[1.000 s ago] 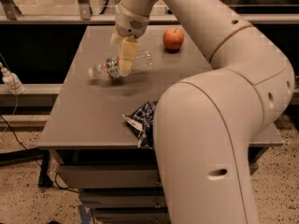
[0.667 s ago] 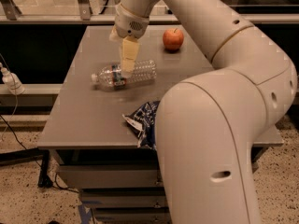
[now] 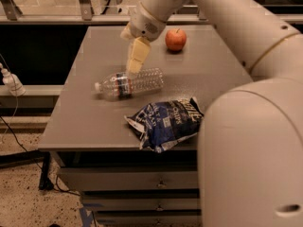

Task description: Knock water bottle over

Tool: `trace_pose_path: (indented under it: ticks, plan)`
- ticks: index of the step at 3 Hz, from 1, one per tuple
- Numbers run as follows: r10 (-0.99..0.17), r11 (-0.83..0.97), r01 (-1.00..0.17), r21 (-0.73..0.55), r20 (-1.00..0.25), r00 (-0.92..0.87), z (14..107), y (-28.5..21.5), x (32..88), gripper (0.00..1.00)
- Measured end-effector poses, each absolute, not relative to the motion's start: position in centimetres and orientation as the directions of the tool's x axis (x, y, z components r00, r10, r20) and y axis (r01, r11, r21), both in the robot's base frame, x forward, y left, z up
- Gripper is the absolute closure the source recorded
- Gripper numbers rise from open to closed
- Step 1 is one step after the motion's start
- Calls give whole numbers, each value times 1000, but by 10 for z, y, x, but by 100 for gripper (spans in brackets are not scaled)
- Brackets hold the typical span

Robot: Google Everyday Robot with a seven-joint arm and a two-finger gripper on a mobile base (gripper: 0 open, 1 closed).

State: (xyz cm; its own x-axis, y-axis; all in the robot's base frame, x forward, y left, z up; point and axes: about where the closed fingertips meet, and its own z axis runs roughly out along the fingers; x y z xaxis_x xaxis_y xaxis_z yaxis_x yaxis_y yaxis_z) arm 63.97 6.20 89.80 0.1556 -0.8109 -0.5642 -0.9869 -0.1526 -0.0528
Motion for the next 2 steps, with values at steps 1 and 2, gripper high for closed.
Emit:
trace_pose_path:
  ticks: [1,2]
  plan:
    - [-717,8,-997,-75,-696,47,911,23,625,0]
    - [-607,162,-982,-94,-795,-24,917,-18,619,0]
